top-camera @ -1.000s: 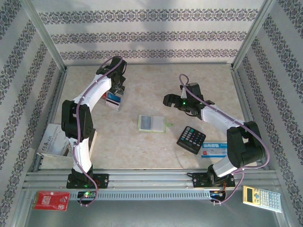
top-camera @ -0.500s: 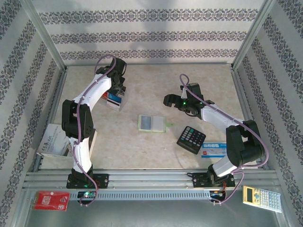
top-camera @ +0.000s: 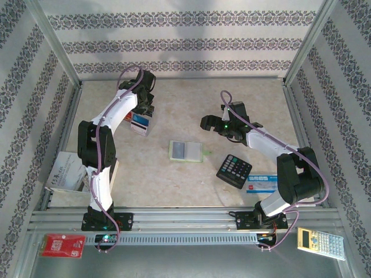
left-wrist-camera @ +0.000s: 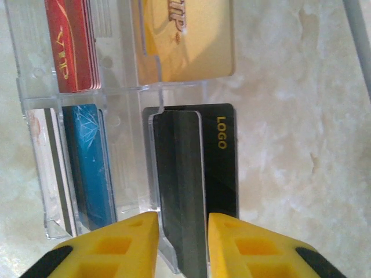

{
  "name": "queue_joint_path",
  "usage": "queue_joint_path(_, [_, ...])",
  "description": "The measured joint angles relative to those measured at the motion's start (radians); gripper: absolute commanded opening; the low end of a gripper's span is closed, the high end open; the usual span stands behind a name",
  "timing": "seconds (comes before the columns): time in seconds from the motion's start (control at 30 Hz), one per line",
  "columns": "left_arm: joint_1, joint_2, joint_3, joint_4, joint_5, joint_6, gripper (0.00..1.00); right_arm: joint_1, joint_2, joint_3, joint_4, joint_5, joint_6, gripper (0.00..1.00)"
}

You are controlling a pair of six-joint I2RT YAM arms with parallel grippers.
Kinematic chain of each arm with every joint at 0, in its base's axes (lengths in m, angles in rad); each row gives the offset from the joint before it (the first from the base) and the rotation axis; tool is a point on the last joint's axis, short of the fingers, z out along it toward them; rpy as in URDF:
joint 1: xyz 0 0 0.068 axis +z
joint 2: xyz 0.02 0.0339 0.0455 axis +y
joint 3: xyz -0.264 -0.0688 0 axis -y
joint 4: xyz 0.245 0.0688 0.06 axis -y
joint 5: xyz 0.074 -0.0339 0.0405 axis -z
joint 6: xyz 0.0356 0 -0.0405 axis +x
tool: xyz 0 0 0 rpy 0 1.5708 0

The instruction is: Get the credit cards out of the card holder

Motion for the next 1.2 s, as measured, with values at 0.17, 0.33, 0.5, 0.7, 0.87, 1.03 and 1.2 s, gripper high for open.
queue_joint_path(0.17, [0.0,-0.001,0.002,0.0,-0.003,0.026,0.31,0.0,0.0,0.0,0.0,0.0,0.001,0.97])
queue_joint_path(0.33, [0.0,-0.012,0.002,0.0,-0.003,0.067,0.33,0.0,0.0,0.0,0.0,0.0,0.003,0.97])
queue_joint_path(0.5, [-0.002,-0.086,-0.041,0.018,-0.003,0.144,0.37,0.003,0.0,0.0,0.0,0.0,0.003,0.97])
queue_joint_path(0.7, [-0.003,-0.266,-0.21,0.101,0.002,0.309,0.52,0.036,0.0,0.0,-0.001,0.002,0.003,0.97])
queue_joint_path(0.87, [-0.003,-0.386,-0.38,0.188,0.01,0.475,0.68,0.09,0.0,0.0,-0.008,0.02,0.005,0.98])
queue_joint_path(1.03, [-0.003,-0.491,-0.558,0.281,0.028,0.624,0.85,0.165,-0.005,0.0,-0.018,0.069,0.02,0.98])
queue_joint_path(1.2, [-0.003,-0.6,-0.706,0.372,0.05,0.734,0.99,0.248,-0.013,0.0,-0.02,0.129,0.042,0.97])
